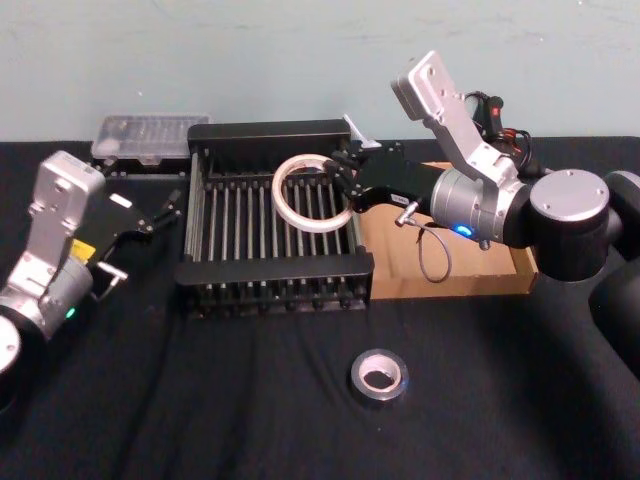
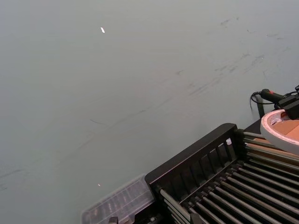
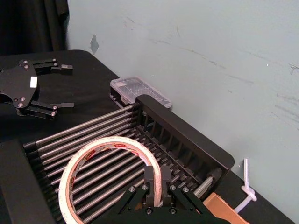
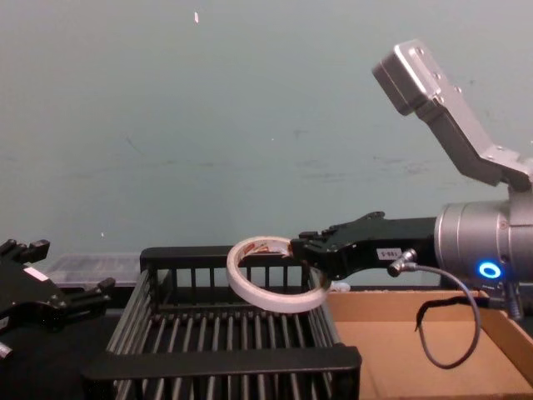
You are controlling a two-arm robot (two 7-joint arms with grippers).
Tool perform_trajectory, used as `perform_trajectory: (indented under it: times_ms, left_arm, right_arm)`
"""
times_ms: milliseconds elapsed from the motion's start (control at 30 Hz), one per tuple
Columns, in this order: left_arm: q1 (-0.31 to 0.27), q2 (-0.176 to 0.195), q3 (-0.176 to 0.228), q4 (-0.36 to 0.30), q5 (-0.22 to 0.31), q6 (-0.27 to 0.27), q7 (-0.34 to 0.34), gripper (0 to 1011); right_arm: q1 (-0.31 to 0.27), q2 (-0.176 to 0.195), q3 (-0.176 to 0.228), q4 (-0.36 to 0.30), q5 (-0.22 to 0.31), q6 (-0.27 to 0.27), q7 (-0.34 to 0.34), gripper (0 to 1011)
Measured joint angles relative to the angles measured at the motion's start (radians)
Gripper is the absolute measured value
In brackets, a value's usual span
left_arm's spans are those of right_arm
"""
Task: Pick up the white tape and place it into the black box , Pick up the silver tape and place it into the brown box.
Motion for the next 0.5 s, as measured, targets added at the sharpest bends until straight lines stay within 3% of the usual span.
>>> perform_trajectory:
  times_ms: [167, 500]
  left_arm:
    - [0.000, 0.000, 0.000, 0.000, 0.000, 0.000, 0.000, 1001]
    - [0.000, 0.000, 0.000, 0.000, 0.000, 0.000, 0.000, 1001]
  right_arm:
    - [0.000, 0.000, 0.000, 0.000, 0.000, 0.001, 0.000, 139]
    - [-0.001, 0.001, 0.001, -0.001, 0.001, 0.002, -0.001, 471]
